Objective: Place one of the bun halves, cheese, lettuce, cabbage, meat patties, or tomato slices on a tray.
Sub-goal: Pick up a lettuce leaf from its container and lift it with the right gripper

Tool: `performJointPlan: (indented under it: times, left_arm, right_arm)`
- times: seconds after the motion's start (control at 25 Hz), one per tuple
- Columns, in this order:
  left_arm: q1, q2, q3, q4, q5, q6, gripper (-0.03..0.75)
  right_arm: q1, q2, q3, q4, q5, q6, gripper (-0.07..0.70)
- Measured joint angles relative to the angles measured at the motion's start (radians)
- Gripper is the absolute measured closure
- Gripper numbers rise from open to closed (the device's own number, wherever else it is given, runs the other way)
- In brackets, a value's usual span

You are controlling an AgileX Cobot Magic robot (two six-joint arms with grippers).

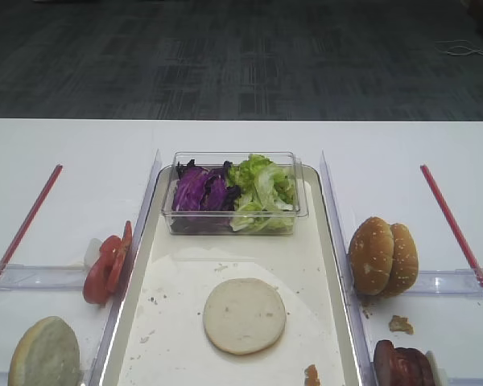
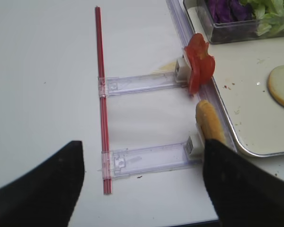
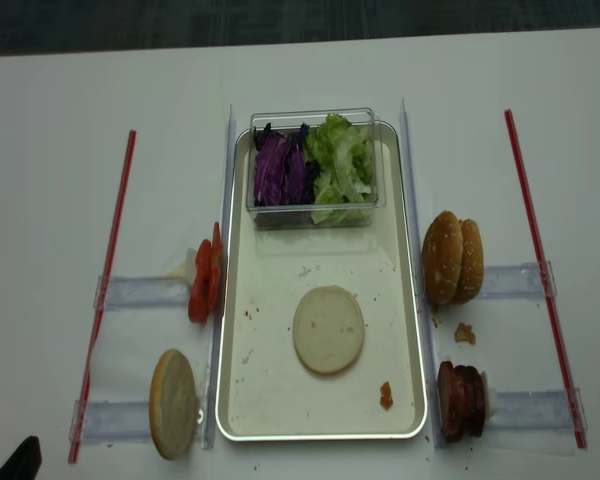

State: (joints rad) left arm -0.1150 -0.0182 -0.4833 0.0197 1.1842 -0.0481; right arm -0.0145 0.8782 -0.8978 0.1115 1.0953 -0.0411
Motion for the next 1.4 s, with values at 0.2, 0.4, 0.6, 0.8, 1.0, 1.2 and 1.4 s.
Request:
performJointPlan:
  times: [0.2,0.4,0.6,0.8,1.0,1.2,1.4]
  left_arm:
    - [0.000,0.000,0.000,0.000,0.000,0.000,0.219]
    - [0.000,0.000,0.000,0.000,0.000,0.000,0.223]
    - [0.000,0.000,0.000,0.000,0.000,0.000,0.225]
    - [0.000,0.000,0.000,0.000,0.000,0.000,0.228]
    - [0.000,0.000,0.000,0.000,0.000,0.000,0.228]
    - [0.000,0.000,0.000,0.000,0.000,0.000,0.230]
    - [0.000,0.000,0.000,0.000,0.000,0.000,0.230]
  right_arm:
    - [0.000,0.209,-0.182,0.044,0.064,0.000,0.104]
    - [0.000,0.381,-0.333,0.099,0.107,0.014,0.115]
    - [0.020,0.514,-0.458,0.083,0.144,0.041,0.115]
    - [0.150,0.620,-0.572,-0.006,0.149,0.130,0.115]
    - [0.275,0.738,-0.677,-0.022,0.149,0.192,0.115]
    - [0.371,0.871,-0.775,-0.028,0.149,0.250,0.115]
    - [0.450,0.994,-0.871,-0.045,0.149,0.300,0.115]
